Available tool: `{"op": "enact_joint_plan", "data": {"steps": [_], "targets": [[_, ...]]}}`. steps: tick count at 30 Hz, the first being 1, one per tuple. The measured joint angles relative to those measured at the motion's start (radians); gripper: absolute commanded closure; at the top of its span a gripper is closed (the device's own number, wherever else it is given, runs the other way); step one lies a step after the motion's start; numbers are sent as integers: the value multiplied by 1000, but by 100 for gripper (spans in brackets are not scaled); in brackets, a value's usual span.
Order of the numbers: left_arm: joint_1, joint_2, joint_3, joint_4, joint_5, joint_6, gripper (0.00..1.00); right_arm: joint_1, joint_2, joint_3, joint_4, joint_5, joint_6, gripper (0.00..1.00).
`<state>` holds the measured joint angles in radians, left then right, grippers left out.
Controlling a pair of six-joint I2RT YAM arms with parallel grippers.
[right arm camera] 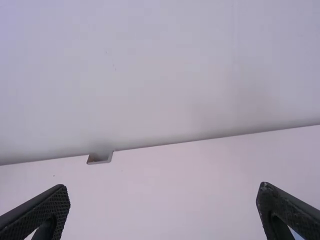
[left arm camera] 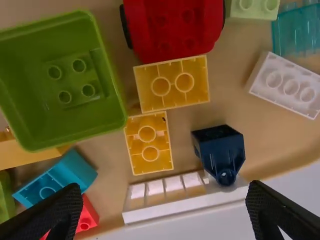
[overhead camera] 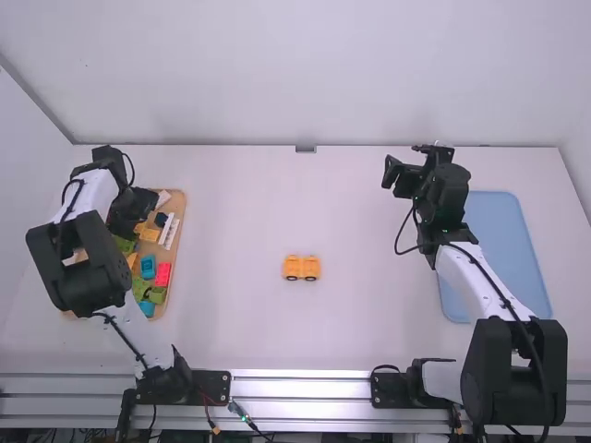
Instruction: Assemble lego blocks to make yellow taxi
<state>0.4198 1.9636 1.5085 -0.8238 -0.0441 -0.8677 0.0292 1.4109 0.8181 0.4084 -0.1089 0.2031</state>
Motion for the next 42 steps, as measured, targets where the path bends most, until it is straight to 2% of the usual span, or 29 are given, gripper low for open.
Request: {"op": "enact_joint_plan", "data": {"steps": [12, 24, 26, 27, 28, 29, 31, 34, 42], "targets": [[0, 63, 0, 5, -26, -1, 12, 0, 0, 0, -17, 2, 0, 1], [0, 111, 5, 40, -39, -1, 16, 0, 0, 0, -21, 3, 2, 1], [0, 111, 5, 39, -39, -1, 20, 0, 0, 0, -21, 1, -1, 1], [0, 111, 5, 34, -39, -2, 28, 0, 0, 0, -21, 3, 1, 1], [0, 111, 5, 31, -39, -5, 29, 0, 0, 0, -21, 4, 0, 1], [0, 111, 5, 27, -40, -6, 29, 0, 0, 0, -21, 3, 0, 1], [0, 111, 5, 27, -61, -31, 19, 0, 0, 0, -21, 2, -1, 1], [0, 111, 5, 22, -79, -53, 13, 0, 0, 0, -21, 4, 1, 1], [2, 111, 5, 20, -81, -85, 14, 0, 0, 0, -22, 1, 0, 1]]}}
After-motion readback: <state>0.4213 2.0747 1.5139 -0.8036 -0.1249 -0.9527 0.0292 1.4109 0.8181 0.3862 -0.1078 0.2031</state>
